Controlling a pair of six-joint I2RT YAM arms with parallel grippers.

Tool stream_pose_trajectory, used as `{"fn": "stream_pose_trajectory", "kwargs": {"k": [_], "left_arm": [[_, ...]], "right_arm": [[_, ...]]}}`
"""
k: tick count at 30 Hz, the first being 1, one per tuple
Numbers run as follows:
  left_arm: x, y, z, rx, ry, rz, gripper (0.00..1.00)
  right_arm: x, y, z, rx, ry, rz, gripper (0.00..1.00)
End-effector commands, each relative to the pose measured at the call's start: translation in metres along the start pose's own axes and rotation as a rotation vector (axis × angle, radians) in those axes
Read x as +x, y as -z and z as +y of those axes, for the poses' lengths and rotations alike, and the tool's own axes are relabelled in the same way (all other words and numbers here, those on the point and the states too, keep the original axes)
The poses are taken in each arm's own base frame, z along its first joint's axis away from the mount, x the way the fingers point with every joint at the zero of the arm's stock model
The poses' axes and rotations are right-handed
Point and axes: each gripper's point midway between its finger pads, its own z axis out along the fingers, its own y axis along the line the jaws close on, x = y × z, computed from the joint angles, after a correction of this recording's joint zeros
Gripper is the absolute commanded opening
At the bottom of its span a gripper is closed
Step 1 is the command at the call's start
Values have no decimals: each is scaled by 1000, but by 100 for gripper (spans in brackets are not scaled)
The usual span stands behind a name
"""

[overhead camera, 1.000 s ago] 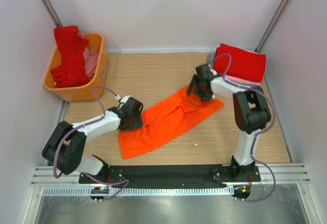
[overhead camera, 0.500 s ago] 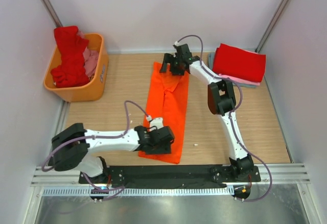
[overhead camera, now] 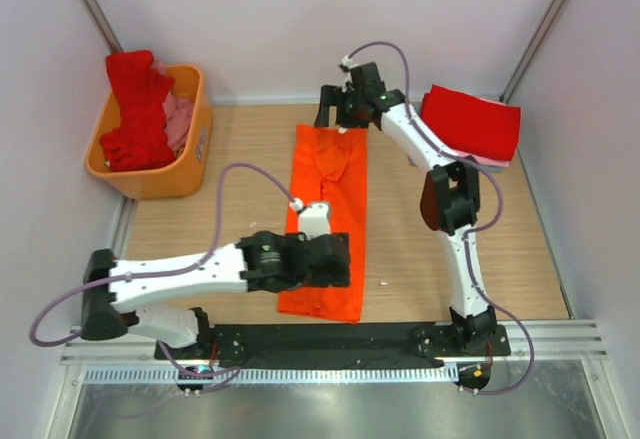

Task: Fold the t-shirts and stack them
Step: Fold the tshirt

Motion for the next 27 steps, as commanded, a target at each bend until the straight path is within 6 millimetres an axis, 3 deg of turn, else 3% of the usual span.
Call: {"fn": "stream_pose_trajectory", "kwargs": {"k": [1,2,3,4,5,6,7,8,9,10,11,12,13,14,16,17,19,22,24,27], "left_arm": [[-39,40,67,-138,-63,-150,80],[-47,43,77,-137,-41,-162,80],[-50,54,88,-106,-21,-177,79],[-51,57,95,-101,-13,-183,79],[-56,61,104,-99,16,-197,79],[-53,64,116,-91,32,-209,78],[-54,65,120,-76,53,-222,78],[-54,65,125,-69,79,-230,77],[-45,57,135,-78,78,-220,76],[-48,61,132,-22,110,-250,74],[-35,50,141,-33,120,-230,73],[-36,52,138,19,156,-248,71],[-31,48,139,32,167,-243,71],[-19,37,147,24,162,-223,70],[-11,30,146,59,189,-212,71],[-2,21,152,43,180,-194,71],[5,11,157,22,175,-179,72],[20,-4,171,-62,153,-136,73],[29,-13,175,-92,157,-106,73],[38,-20,178,-97,167,-77,72]], "right_arm": [[-81,133,38,81,57,-251,96],[-63,137,17,180,28,-222,96],[-71,182,24,205,-10,-286,96],[-60,197,21,234,-47,-286,96],[-18,197,3,283,-100,-219,96],[-1,207,5,274,-171,-219,96],[-4,254,25,207,-204,-325,96],[58,239,17,223,-232,-222,95],[81,245,22,201,-254,-215,95],[88,277,42,118,-314,-289,94],[141,265,37,143,-317,-207,93],[166,273,41,138,-388,-186,92],[195,285,32,150,-416,-183,91],[210,293,29,154,-459,-186,90],[259,292,24,153,-523,-142,85],[263,303,29,96,-548,-167,83],[292,303,27,104,-549,-108,81],[328,290,27,150,-526,0,82],[349,279,39,167,-482,63,82],[362,265,48,215,-463,43,79]]}}
